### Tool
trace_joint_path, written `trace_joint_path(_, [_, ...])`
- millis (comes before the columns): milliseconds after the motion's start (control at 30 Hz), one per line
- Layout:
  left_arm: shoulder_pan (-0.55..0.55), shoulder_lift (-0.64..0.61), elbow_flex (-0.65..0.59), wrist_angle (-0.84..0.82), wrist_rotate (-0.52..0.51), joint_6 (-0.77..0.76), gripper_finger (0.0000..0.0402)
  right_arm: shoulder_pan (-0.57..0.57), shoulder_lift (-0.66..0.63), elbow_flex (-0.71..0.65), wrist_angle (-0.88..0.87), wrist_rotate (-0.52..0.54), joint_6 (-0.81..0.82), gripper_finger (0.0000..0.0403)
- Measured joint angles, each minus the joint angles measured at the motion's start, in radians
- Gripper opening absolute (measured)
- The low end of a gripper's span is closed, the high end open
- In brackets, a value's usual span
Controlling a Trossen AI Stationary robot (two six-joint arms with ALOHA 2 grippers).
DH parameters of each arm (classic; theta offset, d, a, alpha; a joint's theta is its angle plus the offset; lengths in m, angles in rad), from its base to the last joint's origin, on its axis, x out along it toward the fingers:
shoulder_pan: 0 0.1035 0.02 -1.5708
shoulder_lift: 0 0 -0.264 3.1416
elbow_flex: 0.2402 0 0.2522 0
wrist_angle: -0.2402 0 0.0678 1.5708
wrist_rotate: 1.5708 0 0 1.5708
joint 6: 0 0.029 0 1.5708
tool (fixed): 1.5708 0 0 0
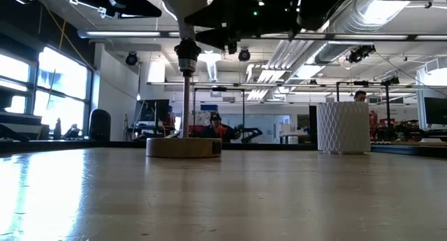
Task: Screw lightbulb
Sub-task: Insert the lightbulb into the lamp
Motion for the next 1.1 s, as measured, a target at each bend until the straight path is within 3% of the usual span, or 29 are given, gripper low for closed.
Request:
trace_joint_path(133, [0.008,0.0,0.0,0.009,0.018,0.02,0.0026,-0.003,0.027,0.0,0.034,-0.017,0.009,0.0311])
trace_joint_path(400, [0.008,0.0,0.0,0.185,-0.02,0.175,0.0026,-0.027,0.035,0.0,0.123,-0.066,0.051,0.0307])
trace_joint_path(633, [0.054,0.0,0.01,0.219,0.026,0.193,0.0026,-0.045,0.035,0.049,0.058,-0.134,0.058,0.0285])
trace_joint_path(1100, [0.125,-0.001,0.01,0.224,0.192,0.113,0.0026,-0.043,0.035,0.081,-0.015,-0.172,0.013,0.0183])
